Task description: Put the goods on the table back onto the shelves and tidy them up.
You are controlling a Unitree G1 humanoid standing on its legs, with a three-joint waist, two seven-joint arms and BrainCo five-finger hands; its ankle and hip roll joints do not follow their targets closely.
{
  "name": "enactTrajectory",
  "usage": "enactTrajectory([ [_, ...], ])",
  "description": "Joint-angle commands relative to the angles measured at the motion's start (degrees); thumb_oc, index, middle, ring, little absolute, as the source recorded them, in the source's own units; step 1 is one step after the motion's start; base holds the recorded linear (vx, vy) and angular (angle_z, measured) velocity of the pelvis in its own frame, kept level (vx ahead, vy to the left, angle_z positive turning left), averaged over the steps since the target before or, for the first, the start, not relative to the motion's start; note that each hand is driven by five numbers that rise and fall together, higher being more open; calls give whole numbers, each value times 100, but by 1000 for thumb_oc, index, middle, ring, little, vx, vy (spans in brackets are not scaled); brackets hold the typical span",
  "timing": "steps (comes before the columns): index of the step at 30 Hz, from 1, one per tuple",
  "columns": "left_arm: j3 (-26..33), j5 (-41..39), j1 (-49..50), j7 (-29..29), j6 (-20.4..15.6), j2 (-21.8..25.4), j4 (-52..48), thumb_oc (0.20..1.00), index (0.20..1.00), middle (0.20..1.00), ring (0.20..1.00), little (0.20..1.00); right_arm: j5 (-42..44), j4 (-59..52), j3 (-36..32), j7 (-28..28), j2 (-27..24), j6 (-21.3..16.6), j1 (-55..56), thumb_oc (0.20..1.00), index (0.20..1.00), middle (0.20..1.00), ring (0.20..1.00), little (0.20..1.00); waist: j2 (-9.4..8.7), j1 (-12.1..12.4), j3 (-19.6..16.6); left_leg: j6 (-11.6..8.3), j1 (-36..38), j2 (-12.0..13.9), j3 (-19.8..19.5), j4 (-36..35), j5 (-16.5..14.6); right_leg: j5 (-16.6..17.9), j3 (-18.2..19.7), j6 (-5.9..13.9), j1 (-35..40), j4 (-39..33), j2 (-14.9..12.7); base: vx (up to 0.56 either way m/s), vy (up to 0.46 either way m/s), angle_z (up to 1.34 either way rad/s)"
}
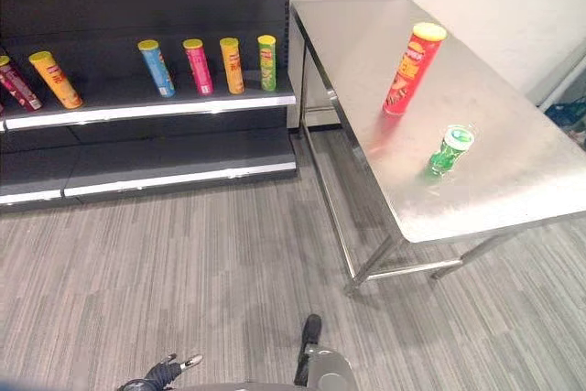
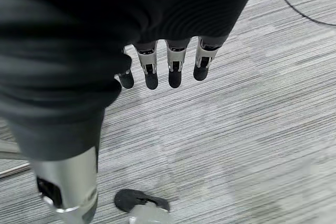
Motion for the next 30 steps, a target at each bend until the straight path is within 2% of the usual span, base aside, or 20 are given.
enactTrajectory([
  [1, 58, 196, -350, -43, -112, 135, 7, 1000, 1000, 1000, 1000, 1000, 187, 302, 47, 10, -178, -59, -205, 1000, 1000, 1000, 1000, 1000, -142, -70, 87, -585, -355, 192, 322, 1217, -320, -560, 130, 771, 332, 41, -143, 277, -123, 6],
  [3, 67, 160, -298, -67, -116, 135, -54, 1000, 1000, 1000, 1000, 1000, 161, 344, 88, 29, -178, -36, -196, 1000, 1000, 1000, 1000, 1000, -159, -36, 121, -821, -781, 409, 450, 2492, -82, -717, 154, 631, 619, -31, -59, 183, -98, 2],
  [5, 101, 50, -268, -43, -115, 136, -161, 1000, 1000, 1000, 1000, 1000, 186, 316, 127, 17, -177, -33, -237, 1000, 1000, 1000, 1000, 1000, -198, 78, 234, -1023, -1263, 555, 408, 3703, 405, -888, 229, 463, 896, -122, 32, 146, -76, -39],
  [6, 116, -3, -255, -32, -117, 139, -205, 1000, 1000, 1000, 1000, 1000, 193, 295, 148, 13, -167, -17, -252, 1000, 1000, 1000, 1000, 1000, -228, 81, 256, -1029, -1435, 658, 470, 3914, 551, -937, 243, 429, 973, -155, 20, 135, -15, -70],
  [7, 124, -60, -241, -32, -115, 125, -241, 1000, 1000, 1000, 1000, 1000, 215, 255, 168, 22, -154, -14, -256, 1000, 1000, 1000, 1000, 1000, -244, 85, 270, -978, -1582, 798, 590, 3863, 577, -982, 287, 425, 1048, -163, -13, 158, 48, -67],
  [8, 153, -146, -225, -39, -127, 111, -300, 1000, 1000, 1000, 1000, 1000, 236, 183, 198, 31, -141, -19, -263, 1000, 1000, 1000, 1000, 1000, -230, 148, 310, -906, -1676, 984, 687, 3686, 446, -1011, 382, 457, 1157, -163, -17, 186, 122, -35],
  [9, 156, -141, -220, -45, -123, 109, -315, 1000, 1000, 1000, 1000, 1000, 255, 89, 229, 34, -129, -38, -295, 1000, 1000, 1000, 1000, 1000, -239, 178, 318, -800, -1627, 1093, 778, 3151, 313, -1021, 472, 536, 1207, -163, -93, 196, 230, -40],
  [10, 157, -129, -206, -35, -133, 104, -320, 1000, 1000, 1000, 1000, 1000, 248, 4, 270, 24, -132, -57, -329, 1000, 1000, 1000, 1000, 1000, -199, 188, 294, -787, -1596, 1214, 802, 2198, 394, -1065, 557, 607, 1212, -163, -175, 190, 272, -50],
  [12, 163, -189, -196, 1, -153, 110, -345, 1000, 1000, 1000, 1000, 1000, 217, -115, 329, 5, -146, -88, -386, 1000, 1000, 1000, 1000, 1000, -74, 317, 260, -859, -1685, 1221, 334, 1091, 907, -1147, 780, 658, 1256, -163, -137, 214, 292, -77],
  [13, 156, -280, -238, 46, -182, 86, -291, 1000, 1000, 1000, 1000, 1000, 183, -156, 349, -30, -157, -104, -393, 1000, 1000, 1000, 1000, 1000, 74, 402, 272, -999, -1619, 1176, -395, 436, 1163, -1209, 1024, 702, 1320, -163, -99, 254, 318, -114],
  [14, 136, -310, -270, 72, -206, 79, -265, 1000, 1000, 1000, 1000, 1000, 180, -173, 350, -47, -188, -121, -417, 1000, 1000, 1000, 1000, 1000, 138, 419, 266, -1062, -1676, 1104, -747, 350, 1203, -1230, 1156, 723, 1330, -163, -111, 316, 398, -122],
  [15, 136, -303, -273, 48, -208, 33, -175, 1000, 1000, 1000, 1000, 1000, 129, -148, 311, -37, -195, -118, -395, 1000, 1000, 1000, 1000, 1000, 261, 376, 179, -1071, -1490, 1061, -1036, 28, 1114, -1294, 1351, 759, 1357, -158, -92, 378, 672, -139],
  [17, 181, -261, -305, 88, -252, 102, -65, 1000, 1000, 1000, 1000, 1000, 279, -108, 82, -92, -117, -132, -424, 1000, 1000, 1000, 1000, 1000, 211, 278, 9, -877, -1259, 761, -580, -22, 903, -1124, 1750, 983, 1175, -92, -496, 287, 682, -109],
  [18, 181, -261, -306, 88, -252, 102, -64, 1000, 1000, 1000, 1000, 1000, 279, -108, 81, -93, -116, -131, -424, 1000, 1000, 1000, 1000, 1000, 208, 285, 8, -876, -1257, 760, -572, -22, 902, -1124, 1757, 985, 1172, -90, -498, 49, 266, -99],
  [21, 237, -266, -354, 129, -268, 203, -77, 1000, 1000, 1000, 1000, 1000, 503, -75, -178, -168, -125, -131, -419, 1000, 1000, 1000, 1000, 1000, 129, 188, 7, -669, -1192, 571, -341, -22, 739, -1028, 2034, 1103, 954, 65, -664, 38, 233, -65],
  [25, 442, -382, -397, 123, -309, 386, -154, 1000, 1000, 1000, 1000, 1000, 1397, -188, -1024, -158, -287, -266, -288, 1000, 1000, 1000, 1000, 1000, 98, 61, 40, -475, -1082, 386, -53, -22, 547, -978, 2262, 1207, 590, 625, -769, 45, 225, -38],
  [26, 496, -408, -421, 126, -307, 431, -153, 1000, 1000, 1000, 1000, 1000, 1619, -173, -1243, -151, -368, -292, -240, 1000, 1000, 1000, 1000, 1000, 96, -2, 108, -439, -1001, 370, 48, -22, 500, -943, 2211, 1235, 486, 871, -776, 26, 212, -64],
  [27, 564, -446, -461, 132, -306, 470, -105, 1000, 1000, 1000, 1000, 1000, 2120, -243, -1736, -205, -499, -411, -148, 1000, 1000, 1000, 1000, 1000, 103, -75, 167, -428, -899, 396, 285, -22, 418, -883, 1983, 1217, 239, 1211, -770, 48, 190, -49],
  [28, 616, -452, -454, 130, -310, 480, -96, 1000, 1000, 1000, 1000, 1000, 2311, -334, -1968, -266, -565, -489, -84, 1000, 1000, 1000, 1000, 1000, 86, -136, 164, -436, -828, 401, 385, -22, 358, -856, 1830, 1216, 149, 1200, -768, 33, 123, -41],
  [30, 610, -452, -455, 130, -311, 476, -95, 1000, 1000, 1000, 1000, 1000, 2312, -344, -1975, -269, -566, -487, -74, 1000, 1000, 1000, 1000, 1000, 94, -128, 164, -438, -824, 406, 387, -22, 353, -858, 1830, 1215, 152, 1202, -762, 39, 18, -71],
])
